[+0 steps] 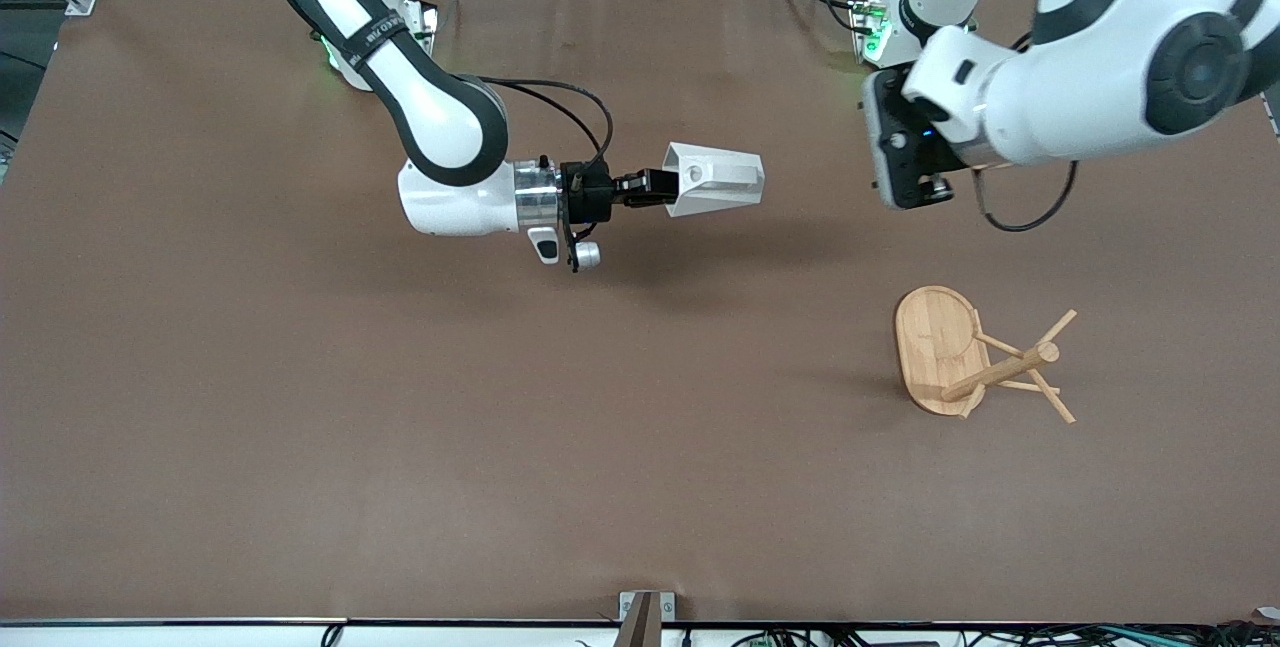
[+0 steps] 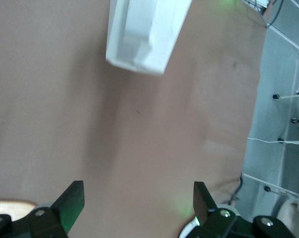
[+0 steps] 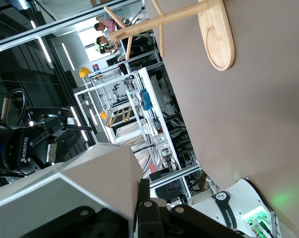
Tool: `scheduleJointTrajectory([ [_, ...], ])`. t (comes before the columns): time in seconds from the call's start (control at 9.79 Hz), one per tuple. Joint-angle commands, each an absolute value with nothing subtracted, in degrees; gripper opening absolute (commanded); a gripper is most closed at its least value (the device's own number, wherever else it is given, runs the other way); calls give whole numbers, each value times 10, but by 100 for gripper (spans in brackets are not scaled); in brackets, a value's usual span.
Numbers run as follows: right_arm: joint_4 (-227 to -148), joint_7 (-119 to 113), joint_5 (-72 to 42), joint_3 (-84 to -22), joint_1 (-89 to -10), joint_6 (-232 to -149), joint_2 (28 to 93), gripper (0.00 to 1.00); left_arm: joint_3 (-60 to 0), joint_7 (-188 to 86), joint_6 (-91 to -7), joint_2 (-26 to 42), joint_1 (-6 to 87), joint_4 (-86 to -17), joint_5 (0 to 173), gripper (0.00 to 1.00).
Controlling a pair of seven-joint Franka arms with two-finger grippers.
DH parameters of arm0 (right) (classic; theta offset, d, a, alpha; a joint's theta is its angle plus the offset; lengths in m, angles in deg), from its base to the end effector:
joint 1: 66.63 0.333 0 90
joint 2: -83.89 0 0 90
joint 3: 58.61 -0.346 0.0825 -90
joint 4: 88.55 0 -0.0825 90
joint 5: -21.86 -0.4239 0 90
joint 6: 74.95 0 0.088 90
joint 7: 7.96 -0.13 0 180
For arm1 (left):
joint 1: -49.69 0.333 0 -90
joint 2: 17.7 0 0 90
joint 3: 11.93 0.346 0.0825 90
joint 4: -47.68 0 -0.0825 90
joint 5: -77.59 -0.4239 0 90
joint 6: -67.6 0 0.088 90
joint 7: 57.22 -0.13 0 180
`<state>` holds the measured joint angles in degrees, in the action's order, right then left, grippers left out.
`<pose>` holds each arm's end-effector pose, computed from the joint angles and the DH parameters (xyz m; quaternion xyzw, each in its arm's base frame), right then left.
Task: Hang cup on rack
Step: 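Grasp the cup body with the left gripper beside the right gripper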
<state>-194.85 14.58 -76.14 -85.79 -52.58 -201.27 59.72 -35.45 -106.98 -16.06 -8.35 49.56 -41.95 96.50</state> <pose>0.5197 0.4870 0.3515 -0.7446 0.0832 0.1476 0.6456 0.5550 -0.2739 0.5458 0.7804 -0.5805 -0.0770 0.2193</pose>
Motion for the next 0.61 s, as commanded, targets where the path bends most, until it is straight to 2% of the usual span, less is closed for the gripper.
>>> scheduleJointTrajectory([
  [0.0, -1941, 153, -779, -861, -524, -2017, 593, 1, -385, -1036, -219, -73, 497, -445, 968, 99],
  [0.31, -1941, 154, -779, -861, -524, -2017, 593, 1, -436, -983, -289, -49, 492, -450, 964, 100],
  [0.51, -1941, 153, -779, -861, -524, -2017, 593, 1, -451, -972, -304, -44, 490, -452, 961, 100],
])
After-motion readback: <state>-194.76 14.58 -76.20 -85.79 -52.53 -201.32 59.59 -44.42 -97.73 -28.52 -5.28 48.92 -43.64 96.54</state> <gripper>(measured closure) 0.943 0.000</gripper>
